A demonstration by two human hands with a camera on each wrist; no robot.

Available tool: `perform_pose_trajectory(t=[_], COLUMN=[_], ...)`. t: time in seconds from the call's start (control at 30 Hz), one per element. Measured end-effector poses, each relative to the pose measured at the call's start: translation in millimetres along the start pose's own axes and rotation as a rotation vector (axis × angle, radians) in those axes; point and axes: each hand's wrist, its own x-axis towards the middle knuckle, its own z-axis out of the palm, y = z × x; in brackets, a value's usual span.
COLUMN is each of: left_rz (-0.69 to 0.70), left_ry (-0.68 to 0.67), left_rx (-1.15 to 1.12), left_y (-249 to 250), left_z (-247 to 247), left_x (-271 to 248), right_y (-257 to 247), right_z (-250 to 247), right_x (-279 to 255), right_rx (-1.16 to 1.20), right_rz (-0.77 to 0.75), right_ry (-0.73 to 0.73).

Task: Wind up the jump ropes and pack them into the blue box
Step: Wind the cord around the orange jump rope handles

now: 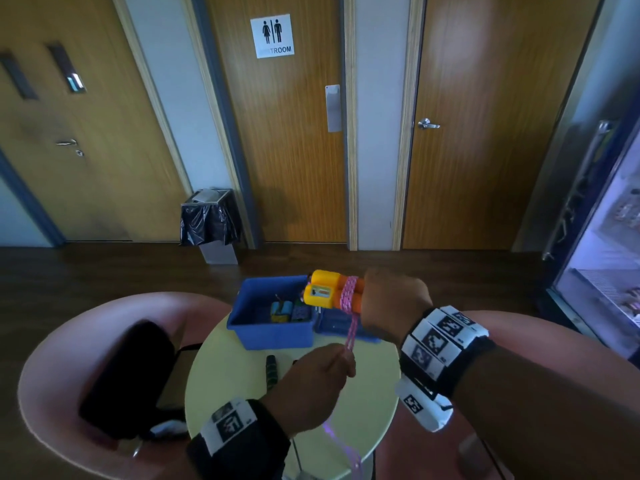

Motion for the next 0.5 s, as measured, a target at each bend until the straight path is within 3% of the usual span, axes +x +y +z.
perform_pose_trajectory(t=[0.1,0.23,0.33,0.5], left_rz=[0.105,0.224,0.286,0.385], left_ry=[-0.072,-0.067,-0.137,-0.189], left_rx=[0.5,0.936,0.982,0.918], left_y=[10.5,22.4,22.3,8.7], left_z=[-13.7,-29.6,-47.8,-73.3], left_x=[-0.2,0.3,10.1,27.4], right_y=[-4.8,-11.7,-9.9,-17.5], right_z=[17.7,48.5,51.4,42.4], right_x=[-2.3,-18.9,-34.0,-41.7], right_rx=[-0.214,-0.349,-0.358,-0.429], right_rz=[-0.045,-0.186,-0.334,-0.404], right_ry=[-0.206,-0.323,-0.296,-0.352])
